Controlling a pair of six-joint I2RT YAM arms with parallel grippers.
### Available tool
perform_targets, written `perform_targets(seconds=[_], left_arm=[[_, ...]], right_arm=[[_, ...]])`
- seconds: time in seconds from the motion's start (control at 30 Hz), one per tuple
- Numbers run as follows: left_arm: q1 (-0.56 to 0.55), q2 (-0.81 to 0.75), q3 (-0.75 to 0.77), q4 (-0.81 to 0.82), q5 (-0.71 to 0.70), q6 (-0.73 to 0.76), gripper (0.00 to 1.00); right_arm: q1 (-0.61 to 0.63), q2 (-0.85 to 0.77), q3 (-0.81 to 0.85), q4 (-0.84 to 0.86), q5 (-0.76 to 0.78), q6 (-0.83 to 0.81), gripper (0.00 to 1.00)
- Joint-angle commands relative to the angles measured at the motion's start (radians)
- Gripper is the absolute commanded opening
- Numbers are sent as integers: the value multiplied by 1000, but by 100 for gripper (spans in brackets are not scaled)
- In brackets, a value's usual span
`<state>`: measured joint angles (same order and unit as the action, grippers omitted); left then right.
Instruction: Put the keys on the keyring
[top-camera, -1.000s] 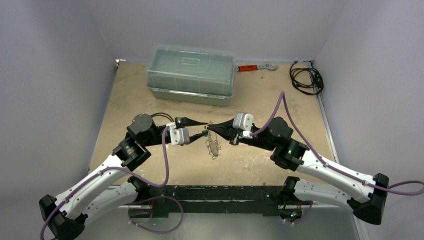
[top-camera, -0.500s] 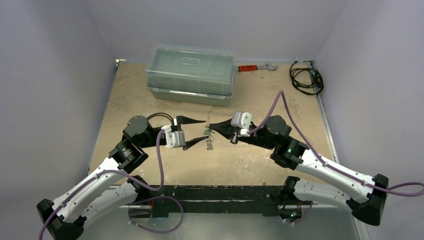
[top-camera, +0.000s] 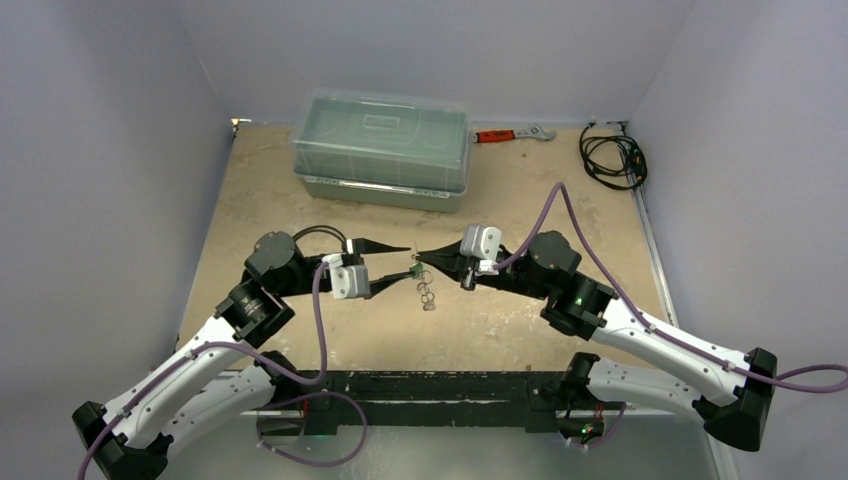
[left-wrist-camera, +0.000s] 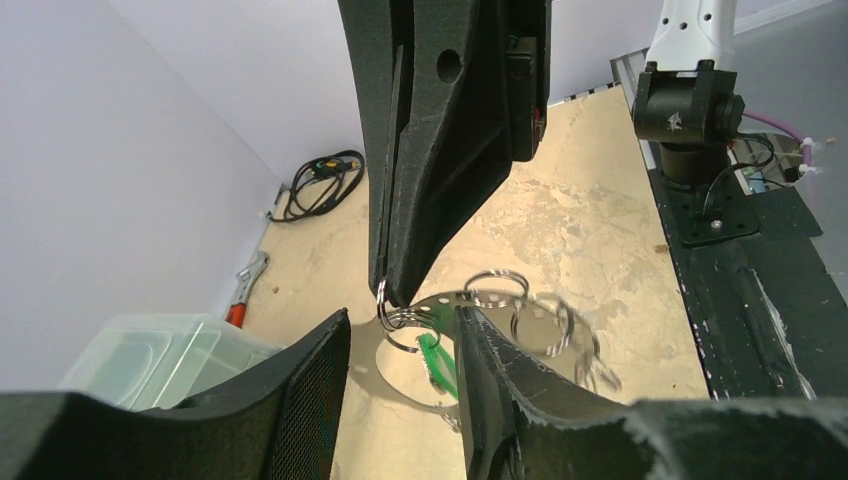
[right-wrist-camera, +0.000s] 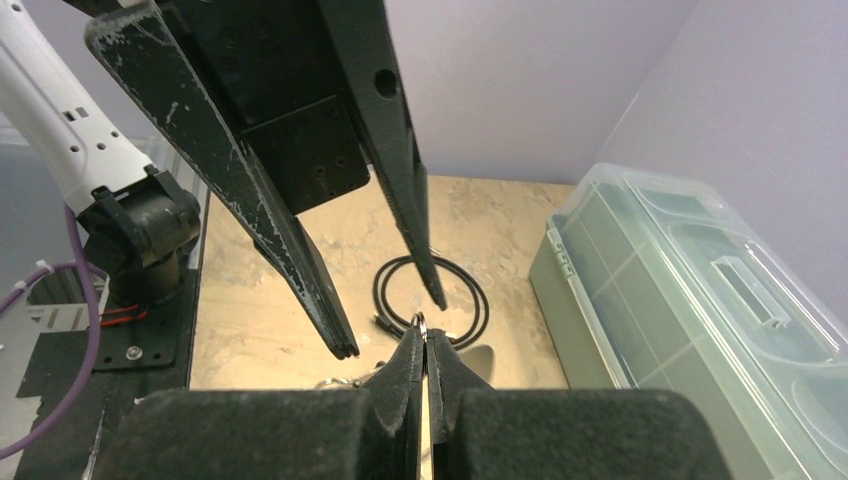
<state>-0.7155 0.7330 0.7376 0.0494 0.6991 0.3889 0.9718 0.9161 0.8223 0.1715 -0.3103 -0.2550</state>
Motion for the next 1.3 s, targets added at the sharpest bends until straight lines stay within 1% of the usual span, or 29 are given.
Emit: perform_targets(seconds=[0.0,0.07,0.3,0.37,0.5,0.53,0.6,0.63,1.1,1.27], left_arm=[[6,12,17,20,7,4,42],[6,20,19,25,12,-3,41],[6,41,23,24,26,-11,27],[6,43,23,26,29,-12,22],[6,46,23,33,31,-14,17],[6,46,23,33,32,-16,14],[7,47,26,33,32,-16,3],[8,48,26,35,32,-17,0],[10,55,39,-1,34,-4,0],[11,63,40,-10,20,-4,0]], right_arm=[[-5,-8,58,19,-53,-5,0],[-5,-6,60,17,-62,-5,0],[-5,-8,60,24,-93,3,0],[-5,-6,58,28,-103,8,0],[-5,4,55,32,-133,18,0],[-5,6,54,33,-139,21,0],[-5,10,51,34,-146,23,0],[-5,11,51,33,-147,23,0],[-5,20,98,-73,-54,-31,0],[-5,30,148,-165,4,-62,9]])
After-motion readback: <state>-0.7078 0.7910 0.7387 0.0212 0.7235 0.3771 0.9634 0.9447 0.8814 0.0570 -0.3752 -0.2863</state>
